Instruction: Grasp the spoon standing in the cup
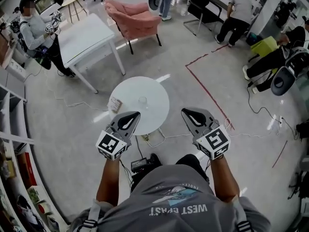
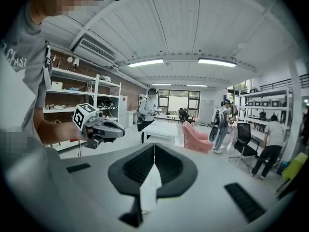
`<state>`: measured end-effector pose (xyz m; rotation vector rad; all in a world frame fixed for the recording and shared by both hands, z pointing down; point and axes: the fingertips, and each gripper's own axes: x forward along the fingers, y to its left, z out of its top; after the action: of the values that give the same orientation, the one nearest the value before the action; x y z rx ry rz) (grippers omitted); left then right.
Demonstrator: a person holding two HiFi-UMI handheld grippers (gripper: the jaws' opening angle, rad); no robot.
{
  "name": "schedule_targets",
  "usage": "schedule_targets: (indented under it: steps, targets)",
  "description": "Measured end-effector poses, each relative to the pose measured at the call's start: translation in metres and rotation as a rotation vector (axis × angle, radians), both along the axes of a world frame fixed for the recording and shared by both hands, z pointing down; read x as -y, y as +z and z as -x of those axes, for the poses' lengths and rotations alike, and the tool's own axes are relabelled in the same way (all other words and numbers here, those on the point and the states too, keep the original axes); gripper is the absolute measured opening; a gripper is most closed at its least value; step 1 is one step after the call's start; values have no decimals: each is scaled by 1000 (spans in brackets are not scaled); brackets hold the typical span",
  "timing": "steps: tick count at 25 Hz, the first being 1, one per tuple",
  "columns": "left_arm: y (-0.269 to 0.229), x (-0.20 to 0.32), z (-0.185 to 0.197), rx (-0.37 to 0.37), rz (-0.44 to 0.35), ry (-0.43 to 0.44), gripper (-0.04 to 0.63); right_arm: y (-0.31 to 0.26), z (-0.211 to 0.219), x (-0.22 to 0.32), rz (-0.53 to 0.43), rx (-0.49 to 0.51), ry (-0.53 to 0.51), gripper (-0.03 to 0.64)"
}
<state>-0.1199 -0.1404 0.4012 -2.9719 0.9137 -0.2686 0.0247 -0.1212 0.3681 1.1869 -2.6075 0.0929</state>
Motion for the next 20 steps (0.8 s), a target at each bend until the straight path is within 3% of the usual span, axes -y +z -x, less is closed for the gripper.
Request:
schedule_targets:
  steps: [20]
  targets:
    - [18,36,21,15,62,-125,3,15,22,63,67,20,-126,3]
